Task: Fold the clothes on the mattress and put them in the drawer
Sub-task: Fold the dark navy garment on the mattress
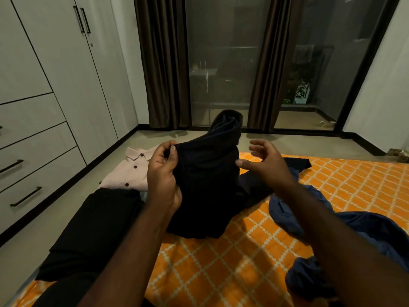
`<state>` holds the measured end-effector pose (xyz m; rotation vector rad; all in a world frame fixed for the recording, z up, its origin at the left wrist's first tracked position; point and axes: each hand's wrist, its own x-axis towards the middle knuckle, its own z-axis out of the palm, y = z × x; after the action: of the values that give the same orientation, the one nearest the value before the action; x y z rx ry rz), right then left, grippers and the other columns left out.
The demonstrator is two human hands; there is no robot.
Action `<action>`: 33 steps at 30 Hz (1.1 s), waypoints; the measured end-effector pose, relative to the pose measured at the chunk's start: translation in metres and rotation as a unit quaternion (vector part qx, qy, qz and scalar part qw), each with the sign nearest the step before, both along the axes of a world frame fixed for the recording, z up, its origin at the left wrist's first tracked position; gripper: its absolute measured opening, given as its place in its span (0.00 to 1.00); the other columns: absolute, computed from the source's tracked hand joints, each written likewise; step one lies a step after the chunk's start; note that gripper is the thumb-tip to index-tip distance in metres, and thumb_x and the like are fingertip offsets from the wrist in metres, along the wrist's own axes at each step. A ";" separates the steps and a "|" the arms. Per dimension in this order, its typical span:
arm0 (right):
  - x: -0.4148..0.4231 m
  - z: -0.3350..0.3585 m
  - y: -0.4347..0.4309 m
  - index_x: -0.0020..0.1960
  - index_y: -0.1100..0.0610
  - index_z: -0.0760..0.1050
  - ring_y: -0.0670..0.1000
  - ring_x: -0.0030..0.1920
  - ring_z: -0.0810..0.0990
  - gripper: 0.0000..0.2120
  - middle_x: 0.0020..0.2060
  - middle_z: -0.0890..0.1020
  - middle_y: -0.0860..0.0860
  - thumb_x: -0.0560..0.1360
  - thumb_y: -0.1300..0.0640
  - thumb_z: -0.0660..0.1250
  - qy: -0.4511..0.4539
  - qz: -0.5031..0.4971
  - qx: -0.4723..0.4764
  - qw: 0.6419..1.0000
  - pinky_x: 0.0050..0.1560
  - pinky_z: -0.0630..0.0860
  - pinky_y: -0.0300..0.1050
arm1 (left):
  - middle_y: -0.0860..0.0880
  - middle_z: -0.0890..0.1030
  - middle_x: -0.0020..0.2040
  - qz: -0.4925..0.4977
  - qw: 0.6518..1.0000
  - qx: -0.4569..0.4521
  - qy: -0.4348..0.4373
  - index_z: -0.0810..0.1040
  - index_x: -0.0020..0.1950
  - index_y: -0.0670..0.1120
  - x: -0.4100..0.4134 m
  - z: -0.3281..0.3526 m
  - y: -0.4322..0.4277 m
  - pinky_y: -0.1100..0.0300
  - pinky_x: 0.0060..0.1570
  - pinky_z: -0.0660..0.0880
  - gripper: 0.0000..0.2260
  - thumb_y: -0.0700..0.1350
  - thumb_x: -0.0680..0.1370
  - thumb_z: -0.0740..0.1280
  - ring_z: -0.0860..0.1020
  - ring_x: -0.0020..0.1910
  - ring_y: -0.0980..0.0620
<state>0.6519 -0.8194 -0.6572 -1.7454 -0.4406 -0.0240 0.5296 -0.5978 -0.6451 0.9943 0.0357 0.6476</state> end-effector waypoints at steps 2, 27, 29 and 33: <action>0.009 0.010 -0.008 0.74 0.46 0.69 0.46 0.73 0.70 0.50 0.72 0.74 0.46 0.56 0.41 0.85 0.010 0.077 -0.008 0.997 0.66 0.73 0.47 | 0.44 0.81 0.49 -0.058 0.997 0.035 -0.024 0.76 0.57 0.42 -0.006 0.015 0.001 0.50 0.57 0.79 0.06 0.39 0.83 0.61 0.81 0.51 0.47; -0.095 0.519 0.078 0.60 0.55 0.81 0.50 0.51 0.85 0.19 0.50 0.86 0.49 0.72 0.52 0.79 -0.421 -0.051 0.125 0.897 0.56 0.81 0.54 | 0.49 0.78 0.47 0.474 0.801 0.333 -0.153 0.71 0.55 0.48 -0.020 0.518 0.063 0.57 0.42 0.68 0.06 0.44 0.86 0.55 0.76 0.45 0.49; -0.102 0.539 0.078 0.61 0.56 0.80 0.51 0.51 0.84 0.18 0.51 0.86 0.50 0.73 0.54 0.78 -0.447 -0.071 0.148 0.879 0.56 0.81 0.52 | 0.49 0.78 0.48 0.487 0.790 0.333 -0.170 0.71 0.58 0.47 -0.025 0.545 0.059 0.55 0.43 0.69 0.07 0.45 0.86 0.55 0.76 0.45 0.49; -0.101 0.564 0.068 0.61 0.55 0.80 0.49 0.52 0.84 0.17 0.52 0.85 0.48 0.74 0.55 0.77 -0.452 -0.061 0.086 0.886 0.59 0.81 0.54 | 0.49 0.78 0.45 0.476 0.790 0.346 -0.172 0.71 0.56 0.47 -0.023 0.570 0.064 0.54 0.45 0.70 0.05 0.45 0.86 0.57 0.77 0.46 0.46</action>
<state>0.5511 -0.7510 -0.0928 -1.4960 -0.9646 -0.9714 0.5064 -0.5342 -0.0754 1.5437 -0.0295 1.8699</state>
